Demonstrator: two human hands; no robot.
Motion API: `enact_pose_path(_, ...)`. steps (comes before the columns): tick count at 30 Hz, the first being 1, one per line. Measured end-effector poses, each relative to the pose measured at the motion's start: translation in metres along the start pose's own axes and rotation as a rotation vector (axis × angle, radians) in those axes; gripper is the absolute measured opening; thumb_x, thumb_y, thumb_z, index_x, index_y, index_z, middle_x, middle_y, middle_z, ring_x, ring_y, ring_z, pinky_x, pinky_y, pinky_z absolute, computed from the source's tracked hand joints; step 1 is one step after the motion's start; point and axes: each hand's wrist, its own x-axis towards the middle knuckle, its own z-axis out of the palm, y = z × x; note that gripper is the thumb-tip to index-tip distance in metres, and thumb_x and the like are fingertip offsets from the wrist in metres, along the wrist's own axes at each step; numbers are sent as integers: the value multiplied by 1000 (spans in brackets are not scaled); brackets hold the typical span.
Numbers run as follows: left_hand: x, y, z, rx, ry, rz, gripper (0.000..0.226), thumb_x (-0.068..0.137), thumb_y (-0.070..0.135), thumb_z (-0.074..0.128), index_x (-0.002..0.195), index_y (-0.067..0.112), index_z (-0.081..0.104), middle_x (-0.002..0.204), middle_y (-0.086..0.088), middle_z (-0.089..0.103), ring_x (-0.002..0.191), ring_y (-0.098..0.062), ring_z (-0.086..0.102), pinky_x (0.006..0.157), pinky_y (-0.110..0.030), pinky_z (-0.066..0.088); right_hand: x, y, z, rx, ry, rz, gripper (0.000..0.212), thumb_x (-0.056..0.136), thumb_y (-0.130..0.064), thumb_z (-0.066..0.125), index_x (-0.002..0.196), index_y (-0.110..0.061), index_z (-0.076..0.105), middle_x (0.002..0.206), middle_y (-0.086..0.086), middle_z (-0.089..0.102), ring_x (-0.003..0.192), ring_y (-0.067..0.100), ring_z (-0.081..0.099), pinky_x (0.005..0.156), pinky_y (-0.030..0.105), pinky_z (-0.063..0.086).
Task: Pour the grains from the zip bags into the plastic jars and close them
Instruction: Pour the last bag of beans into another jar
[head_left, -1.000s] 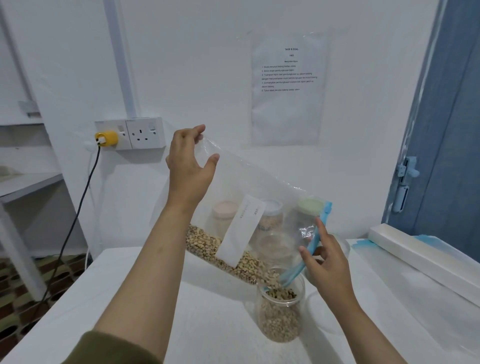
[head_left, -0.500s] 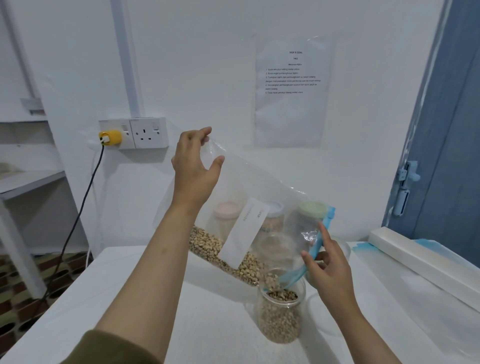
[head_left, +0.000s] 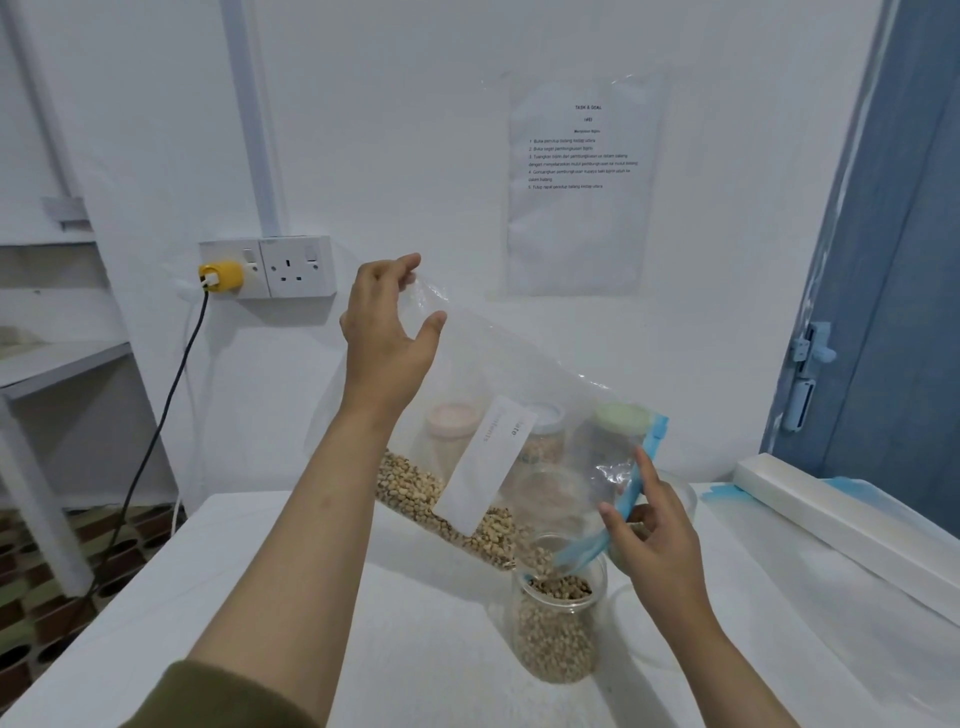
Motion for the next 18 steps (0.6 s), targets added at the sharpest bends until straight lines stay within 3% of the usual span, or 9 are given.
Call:
enact_pose_path(12,-1,3,0,7,-8,6,55,82,21,67,135,17,51,119,10,42,110,4,48,106,-54,39,-2,2,0,30,-2,-10,68,91,-21,68,144,-50,36,109,-8,56,85,16,64,75,34,59)
enact_pose_path(18,0,3,0,9,-3,6,55,82,22,67,135,18,51,120,11,42,108,15,43,106,-54,39,-2,1,0,31,5,-21,69,91,-18,68,144,-49,36,107,-5,55,85,16,62,74,30,57)
